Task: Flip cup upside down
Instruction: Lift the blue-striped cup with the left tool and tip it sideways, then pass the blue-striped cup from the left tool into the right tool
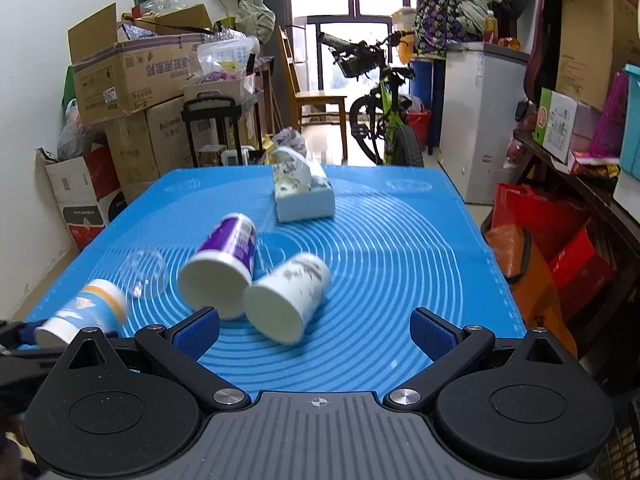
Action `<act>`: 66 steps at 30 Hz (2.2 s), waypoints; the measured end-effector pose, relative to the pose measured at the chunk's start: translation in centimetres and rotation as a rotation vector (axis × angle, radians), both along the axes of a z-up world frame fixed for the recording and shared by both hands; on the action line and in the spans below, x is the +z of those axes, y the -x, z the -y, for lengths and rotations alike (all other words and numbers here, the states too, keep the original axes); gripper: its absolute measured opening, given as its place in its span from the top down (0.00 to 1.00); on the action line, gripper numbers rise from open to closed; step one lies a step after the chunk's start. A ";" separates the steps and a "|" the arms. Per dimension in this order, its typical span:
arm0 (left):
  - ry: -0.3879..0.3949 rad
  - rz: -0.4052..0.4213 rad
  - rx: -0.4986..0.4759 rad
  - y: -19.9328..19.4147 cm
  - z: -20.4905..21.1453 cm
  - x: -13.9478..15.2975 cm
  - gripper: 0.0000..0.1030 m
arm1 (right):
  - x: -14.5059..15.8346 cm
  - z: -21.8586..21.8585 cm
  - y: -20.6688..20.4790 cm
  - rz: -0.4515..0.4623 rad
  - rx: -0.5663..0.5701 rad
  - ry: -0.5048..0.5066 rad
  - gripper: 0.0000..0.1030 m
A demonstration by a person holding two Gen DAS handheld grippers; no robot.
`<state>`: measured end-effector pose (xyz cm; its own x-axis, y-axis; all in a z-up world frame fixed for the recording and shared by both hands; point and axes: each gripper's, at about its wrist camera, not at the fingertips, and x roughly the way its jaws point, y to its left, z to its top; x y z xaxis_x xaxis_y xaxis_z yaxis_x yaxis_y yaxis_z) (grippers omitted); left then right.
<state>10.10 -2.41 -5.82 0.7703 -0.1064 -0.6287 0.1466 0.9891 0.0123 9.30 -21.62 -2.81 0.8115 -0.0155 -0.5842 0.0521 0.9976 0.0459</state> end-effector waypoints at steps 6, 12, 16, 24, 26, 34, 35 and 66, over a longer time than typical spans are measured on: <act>0.008 -0.040 -0.029 -0.2 2.4 -2.1 0.35 | -1.2 1.2 1.6 -0.053 -0.015 -0.005 0.02; -0.008 -0.016 -0.030 -0.6 3.5 -2.6 0.35 | -2.1 2.0 1.7 -0.085 -0.032 -0.019 0.02; -0.020 -0.006 -0.045 -0.6 4.1 -2.8 0.34 | -2.4 1.9 1.7 -0.089 -0.035 -0.015 0.02; -0.010 -0.048 -0.088 -1.0 4.3 -3.7 0.23 | -2.5 1.5 1.7 -0.096 -0.032 -0.013 0.02; -0.010 -0.047 -0.089 -0.9 4.3 -3.6 0.20 | -2.5 1.5 1.7 -0.095 -0.032 -0.011 0.02; -0.002 -0.041 -0.068 -0.8 4.1 -3.2 0.10 | -2.1 1.5 2.0 -0.086 -0.033 -0.007 0.02; 0.000 -0.041 -0.065 -0.7 4.1 -3.1 0.09 | -2.1 1.4 2.1 -0.085 -0.033 -0.007 0.02; 0.088 0.116 0.173 0.1 -5.2 3.7 0.08 | 1.1 -2.9 -0.8 -0.126 0.101 -0.068 0.04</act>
